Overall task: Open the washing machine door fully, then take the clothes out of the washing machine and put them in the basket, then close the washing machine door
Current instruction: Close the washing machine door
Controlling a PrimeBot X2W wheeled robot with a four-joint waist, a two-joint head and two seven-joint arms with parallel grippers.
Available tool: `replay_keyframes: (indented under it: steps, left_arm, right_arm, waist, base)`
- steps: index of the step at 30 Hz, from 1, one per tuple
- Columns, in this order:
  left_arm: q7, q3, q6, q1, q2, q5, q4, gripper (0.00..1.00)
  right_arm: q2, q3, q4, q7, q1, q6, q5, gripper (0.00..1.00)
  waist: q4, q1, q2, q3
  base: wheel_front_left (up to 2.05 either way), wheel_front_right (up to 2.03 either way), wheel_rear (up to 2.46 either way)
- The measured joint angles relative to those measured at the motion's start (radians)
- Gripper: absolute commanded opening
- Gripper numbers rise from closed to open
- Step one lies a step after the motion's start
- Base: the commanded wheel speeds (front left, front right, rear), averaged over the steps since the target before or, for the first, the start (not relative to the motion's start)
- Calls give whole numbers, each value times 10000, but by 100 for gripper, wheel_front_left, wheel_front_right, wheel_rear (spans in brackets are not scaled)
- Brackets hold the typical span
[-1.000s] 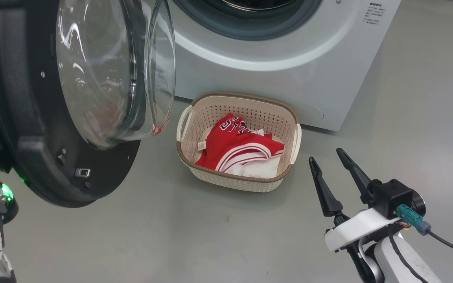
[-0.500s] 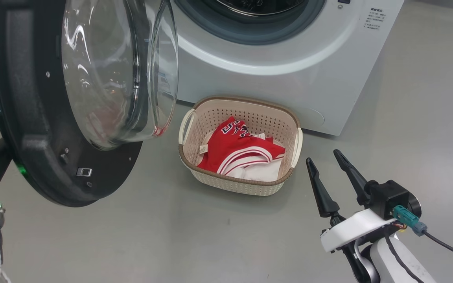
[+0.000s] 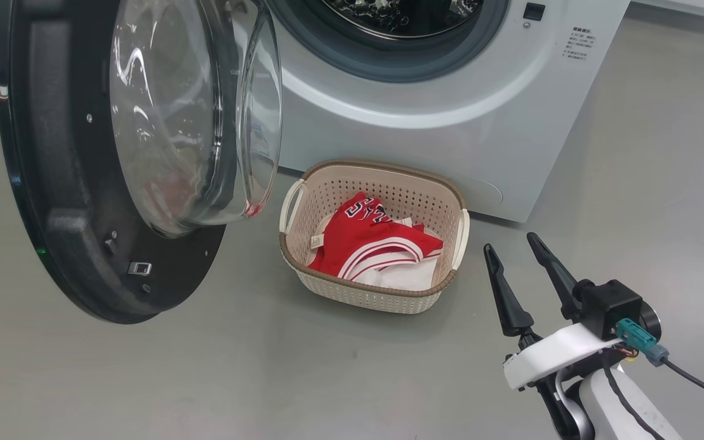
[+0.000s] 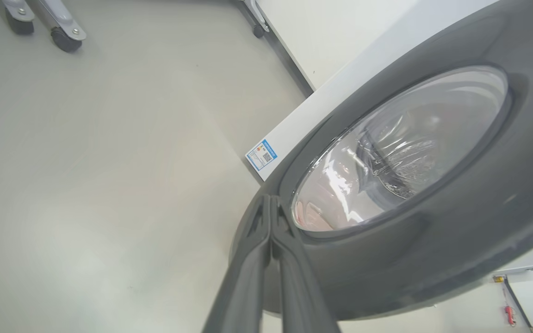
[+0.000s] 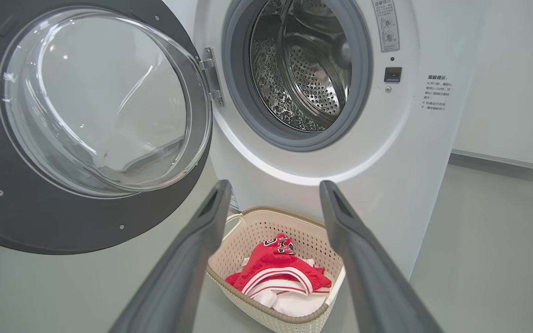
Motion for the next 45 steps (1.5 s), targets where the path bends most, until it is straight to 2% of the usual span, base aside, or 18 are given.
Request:
replay_keyframes:
  steps: [8, 13, 19, 26, 38, 43, 44, 45]
  left_arm:
    - [-1678, -502, -10, 1344, 75, 1177, -483, 0]
    - [-2836, -1365, -10, 1889, 282, 1735, -1218, 0]
    - [-4288, -2242, -10, 2753, 497, 2416, -1440, 0]
    - [-6042, -2880, -10, 3571, 832, 3480, -1365, 0]
    - [-8753, -3292, -56, 3993, 825, 5072, -573, 0]
    - [-9492, -3335, -77, 4028, 773, 5235, -146, 0]
    - [-9495, -3329, -77, 4028, 746, 5248, -63, 20]
    - [-9497, -3329, -77, 4028, 732, 5323, -15, 46]
  right_arm:
    - [6, -117, -17, 0, 3, 0, 0, 100]
    - [25, -157, -35, 0, 6, 0, 0, 100]
    - [56, -159, -58, 0, 26, 0, 0, 100]
    - [65, -155, -94, 0, 109, 0, -2, 100]
    - [69, -142, -115, 0, 171, 0, -2, 100]
    - [71, -104, -119, 0, 171, 0, -4, 100]
    - [71, -104, -119, 0, 171, 0, -4, 100]
    - [71, -105, -119, 0, 171, 0, -4, 100]
  waist:
    - [26, 0, 0, -52]
    - [47, 0, 0, -69]
    - [76, 0, 0, -92]
    - [85, 0, 0, -84]
    - [54, 0, 0, -44]
    - [26, 0, 0, -56]
    - [21, 0, 0, -60]
    - [16, 0, 0, -64]
  base:
    - [0, 0, 0]
    - [0, 0, 0]
    - [0, 0, 0]
    - [0, 0, 0]
    - [0, 0, 0]
    - [0, 0, 0]
    - [0, 0, 0]
    - [0, 0, 0]
